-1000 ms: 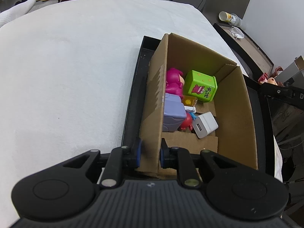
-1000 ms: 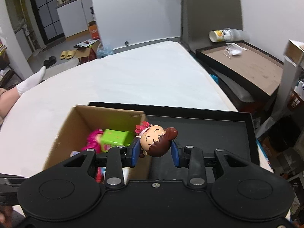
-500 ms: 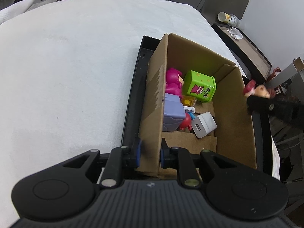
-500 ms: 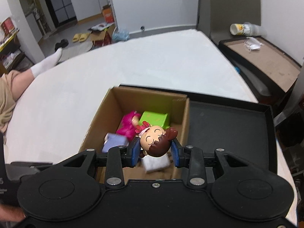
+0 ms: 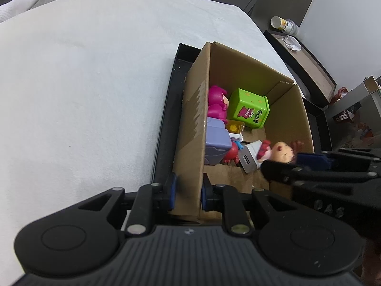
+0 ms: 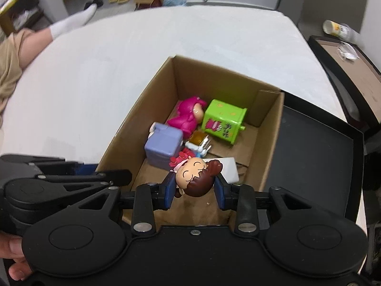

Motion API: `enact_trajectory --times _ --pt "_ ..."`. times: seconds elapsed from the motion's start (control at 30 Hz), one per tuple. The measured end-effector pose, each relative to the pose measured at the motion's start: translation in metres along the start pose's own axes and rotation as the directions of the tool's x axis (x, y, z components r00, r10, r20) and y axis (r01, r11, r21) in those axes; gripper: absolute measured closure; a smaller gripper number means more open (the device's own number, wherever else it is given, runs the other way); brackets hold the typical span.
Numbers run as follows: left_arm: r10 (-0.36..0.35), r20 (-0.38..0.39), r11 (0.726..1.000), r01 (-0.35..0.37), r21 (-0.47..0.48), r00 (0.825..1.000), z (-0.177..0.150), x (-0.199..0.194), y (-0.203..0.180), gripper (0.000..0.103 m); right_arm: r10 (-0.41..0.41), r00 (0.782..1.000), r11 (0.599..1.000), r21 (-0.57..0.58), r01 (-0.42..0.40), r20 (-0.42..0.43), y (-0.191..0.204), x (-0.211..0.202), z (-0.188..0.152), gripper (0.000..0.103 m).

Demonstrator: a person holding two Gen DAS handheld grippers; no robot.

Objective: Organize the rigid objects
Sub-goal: 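Carry the doll head into the box with the right tool and release it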

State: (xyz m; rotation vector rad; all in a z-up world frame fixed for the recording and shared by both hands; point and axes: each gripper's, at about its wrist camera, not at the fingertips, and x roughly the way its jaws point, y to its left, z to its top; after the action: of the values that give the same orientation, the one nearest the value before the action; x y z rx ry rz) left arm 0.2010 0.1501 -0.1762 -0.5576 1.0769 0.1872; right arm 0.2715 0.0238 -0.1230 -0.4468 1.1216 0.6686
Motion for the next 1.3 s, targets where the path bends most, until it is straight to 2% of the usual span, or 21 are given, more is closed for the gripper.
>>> enact_trajectory --times 0.23,0.5,0.83,1.17,1.3 --pt "-0.012 -0.005 1.0 0.012 -0.002 1.0 0.0 0.001 0.002 0.085 -0.037 0.996 0.995 -0.096 0.029 -0.085 0.01 0.02 0.002 0.069" --pt "-0.009 -0.017 1.0 0.009 -0.002 1.0 0.003 0.003 0.001 0.084 -0.02 0.988 0.997 -0.079 0.009 -0.15 0.007 0.037 0.007 0.069" --pt "-0.003 -0.026 1.0 0.003 0.0 1.0 0.004 0.003 0.0 0.084 -0.048 0.981 0.997 -0.066 0.036 -0.186 0.013 0.056 0.004 0.07" --pt "-0.004 -0.038 1.0 0.004 -0.009 0.999 0.012 -0.006 -0.006 0.085 -0.036 0.988 0.999 -0.021 0.033 -0.152 0.008 0.043 0.006 0.067" --pt "-0.004 -0.015 1.0 0.004 0.017 1.0 0.018 -0.021 -0.011 0.085 -0.015 0.992 1.0 -0.002 0.015 -0.123 0.005 0.027 0.007 0.06"
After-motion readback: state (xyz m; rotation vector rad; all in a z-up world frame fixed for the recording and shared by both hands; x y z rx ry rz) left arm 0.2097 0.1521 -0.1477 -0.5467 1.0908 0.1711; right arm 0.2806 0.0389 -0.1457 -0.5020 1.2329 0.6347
